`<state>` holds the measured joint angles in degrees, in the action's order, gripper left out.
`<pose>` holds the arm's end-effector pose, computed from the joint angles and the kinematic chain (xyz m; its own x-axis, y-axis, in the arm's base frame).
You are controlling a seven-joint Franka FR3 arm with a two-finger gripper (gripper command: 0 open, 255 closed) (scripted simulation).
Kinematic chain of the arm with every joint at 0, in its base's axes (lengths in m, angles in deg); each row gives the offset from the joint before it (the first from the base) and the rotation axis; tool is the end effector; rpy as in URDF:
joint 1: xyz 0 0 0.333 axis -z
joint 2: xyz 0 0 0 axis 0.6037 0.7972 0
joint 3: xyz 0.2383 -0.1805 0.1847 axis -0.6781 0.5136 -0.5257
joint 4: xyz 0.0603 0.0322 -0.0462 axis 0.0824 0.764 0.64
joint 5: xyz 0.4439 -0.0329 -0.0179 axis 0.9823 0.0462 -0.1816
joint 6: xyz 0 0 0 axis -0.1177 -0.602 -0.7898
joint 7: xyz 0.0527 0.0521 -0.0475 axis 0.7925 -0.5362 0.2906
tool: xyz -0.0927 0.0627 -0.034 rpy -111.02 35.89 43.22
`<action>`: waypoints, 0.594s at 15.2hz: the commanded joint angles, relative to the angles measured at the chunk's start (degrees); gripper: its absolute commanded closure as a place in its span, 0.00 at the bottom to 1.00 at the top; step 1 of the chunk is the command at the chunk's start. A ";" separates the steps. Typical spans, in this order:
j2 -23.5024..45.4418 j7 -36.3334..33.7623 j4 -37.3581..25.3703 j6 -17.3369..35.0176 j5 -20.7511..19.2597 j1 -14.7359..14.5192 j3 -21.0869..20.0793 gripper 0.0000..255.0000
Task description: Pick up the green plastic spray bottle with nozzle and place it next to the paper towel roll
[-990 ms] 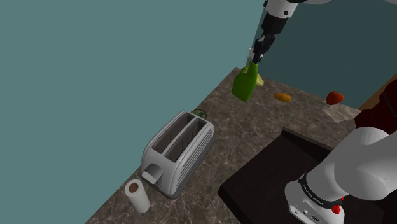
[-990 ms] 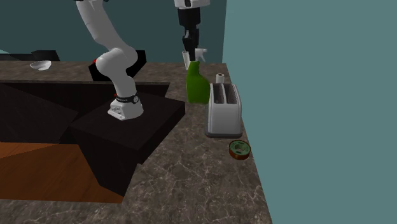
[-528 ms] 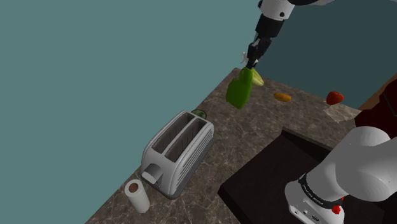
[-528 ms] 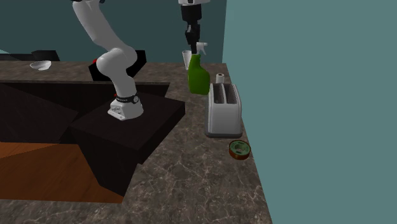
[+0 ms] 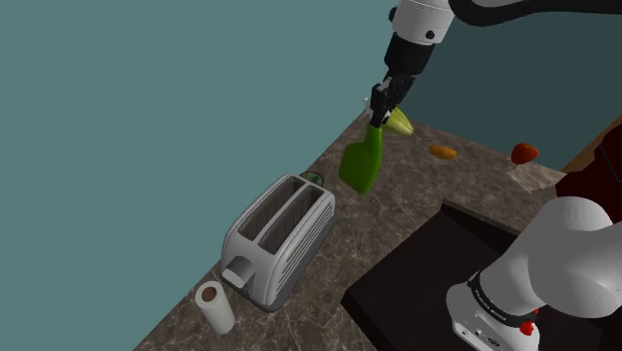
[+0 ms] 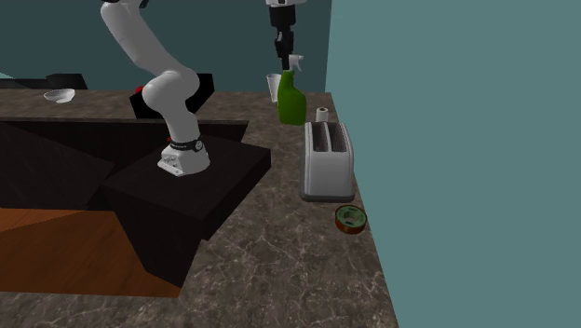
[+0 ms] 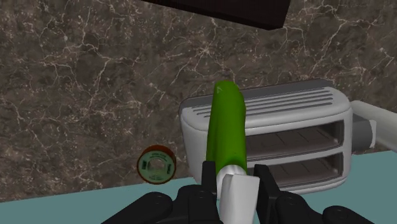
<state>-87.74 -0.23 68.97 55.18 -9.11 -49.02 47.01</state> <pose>0.4254 0.1125 0.6032 0.9847 0.1589 0.0717 0.1629 -0.9852 -0.0539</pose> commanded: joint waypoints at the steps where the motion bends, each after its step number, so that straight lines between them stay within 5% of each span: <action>1: -0.38 -2.98 0.21 0.04 0.94 -1.01 -2.26 1.00; 9: 0.65 -14.19 -1.27 0.53 4.24 -4.68 -11.18 1.00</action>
<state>-87.98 -12.86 68.44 55.40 -5.18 -53.31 37.04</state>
